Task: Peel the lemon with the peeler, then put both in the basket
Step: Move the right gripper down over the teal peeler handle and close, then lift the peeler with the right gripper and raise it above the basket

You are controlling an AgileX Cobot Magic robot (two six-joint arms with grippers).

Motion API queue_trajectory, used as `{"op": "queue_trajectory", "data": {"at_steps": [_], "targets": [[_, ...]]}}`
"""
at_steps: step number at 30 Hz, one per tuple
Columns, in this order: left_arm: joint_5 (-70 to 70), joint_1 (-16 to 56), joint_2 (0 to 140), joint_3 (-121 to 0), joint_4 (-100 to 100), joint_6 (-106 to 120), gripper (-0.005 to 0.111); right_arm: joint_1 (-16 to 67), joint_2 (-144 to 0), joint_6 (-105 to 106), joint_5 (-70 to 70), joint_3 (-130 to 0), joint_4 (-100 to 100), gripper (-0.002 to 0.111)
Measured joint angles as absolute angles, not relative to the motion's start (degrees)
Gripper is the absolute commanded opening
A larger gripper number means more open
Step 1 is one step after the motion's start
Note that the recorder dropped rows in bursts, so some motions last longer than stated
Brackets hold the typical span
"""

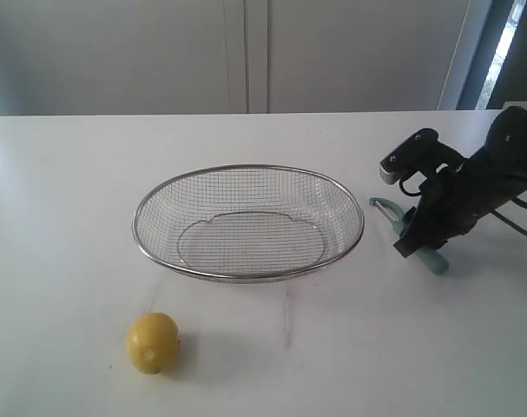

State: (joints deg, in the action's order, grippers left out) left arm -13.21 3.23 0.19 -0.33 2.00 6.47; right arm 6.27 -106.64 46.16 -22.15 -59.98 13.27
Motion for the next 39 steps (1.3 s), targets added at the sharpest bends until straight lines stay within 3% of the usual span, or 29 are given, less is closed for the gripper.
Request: {"op": "queue_trajectory", "data": {"at_steps": [31,33,39], "targets": [[-13.21,3.23,0.19,-0.33,2.0,6.47,0.0,6.27,-110.47,44.99,-21.57,-60.08,13.39,0.047],[-13.21,3.23,0.19,-0.33,2.0,6.47,0.0,6.27,-110.47,44.59,-21.68,-60.08,13.39,0.043],[-13.21,3.23,0.19,-0.33,2.0,6.47,0.0,6.27,-110.47,38.38,-23.01,-60.08,13.61,0.008]]}}
